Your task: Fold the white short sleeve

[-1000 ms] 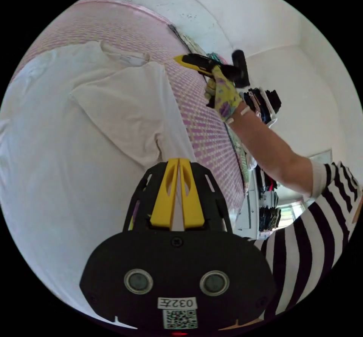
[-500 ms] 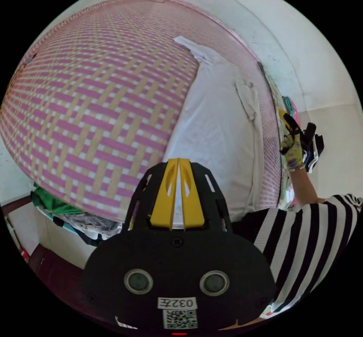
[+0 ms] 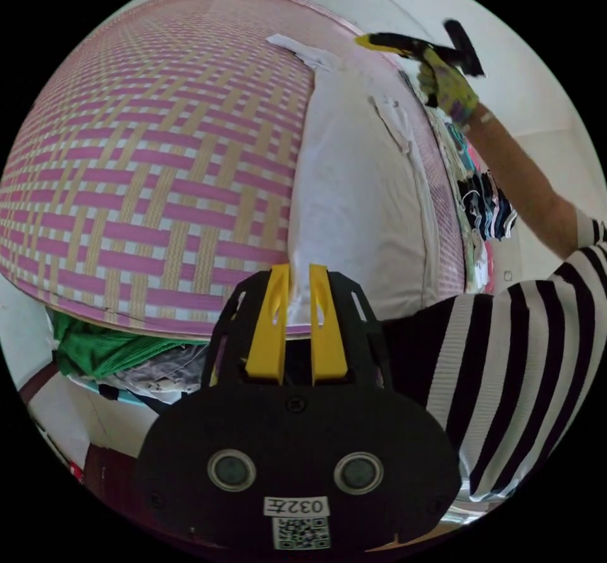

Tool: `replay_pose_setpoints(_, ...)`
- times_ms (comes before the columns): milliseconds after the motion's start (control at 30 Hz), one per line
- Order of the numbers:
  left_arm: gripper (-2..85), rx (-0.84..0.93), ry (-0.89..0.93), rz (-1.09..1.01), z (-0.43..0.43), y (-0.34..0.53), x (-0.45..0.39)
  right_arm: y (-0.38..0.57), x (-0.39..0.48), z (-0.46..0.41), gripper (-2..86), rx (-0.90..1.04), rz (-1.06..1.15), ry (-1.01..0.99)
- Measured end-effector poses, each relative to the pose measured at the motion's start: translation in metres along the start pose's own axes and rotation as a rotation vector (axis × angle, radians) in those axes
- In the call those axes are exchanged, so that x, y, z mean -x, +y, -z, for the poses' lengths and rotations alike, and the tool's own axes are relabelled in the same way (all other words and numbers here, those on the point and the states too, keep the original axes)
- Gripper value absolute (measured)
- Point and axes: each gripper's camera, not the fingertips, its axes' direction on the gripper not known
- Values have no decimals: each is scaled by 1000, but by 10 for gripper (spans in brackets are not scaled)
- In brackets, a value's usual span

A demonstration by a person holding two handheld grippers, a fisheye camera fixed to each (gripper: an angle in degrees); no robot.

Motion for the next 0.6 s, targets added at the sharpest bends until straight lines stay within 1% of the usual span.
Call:
replay_pose_setpoints(67,-4,-25,-23,2,-12,4,7,-55,6,-29,77,89,21,105)
replay_pose_setpoints(167,-8,-59,-4,33,-25,7,21,-113,5,-66,80,185,49,205)
replay_pose_setpoints(233,-9,-78,6,47,-31,8,30,-140,3,-88,79,248,65,269)
replay_pose_setpoints(367,-9,-112,46,79,-43,12,53,-176,1,-123,64,331,100,330)
replay_pose_setpoints(400,-9,-115,55,84,-45,12,57,-179,-1,-126,58,343,100,329)
replay_pose_setpoints(467,-9,-126,88,105,-50,13,71,-186,-11,-122,4,321,86,292)
replay_pose_setpoints(533,-9,-135,108,109,-51,13,78,-188,-25,-115,-4,315,67,235)
replay_pose_setpoints(600,-9,-144,118,66,-48,12,77,-185,-45,-93,-7,250,19,137)
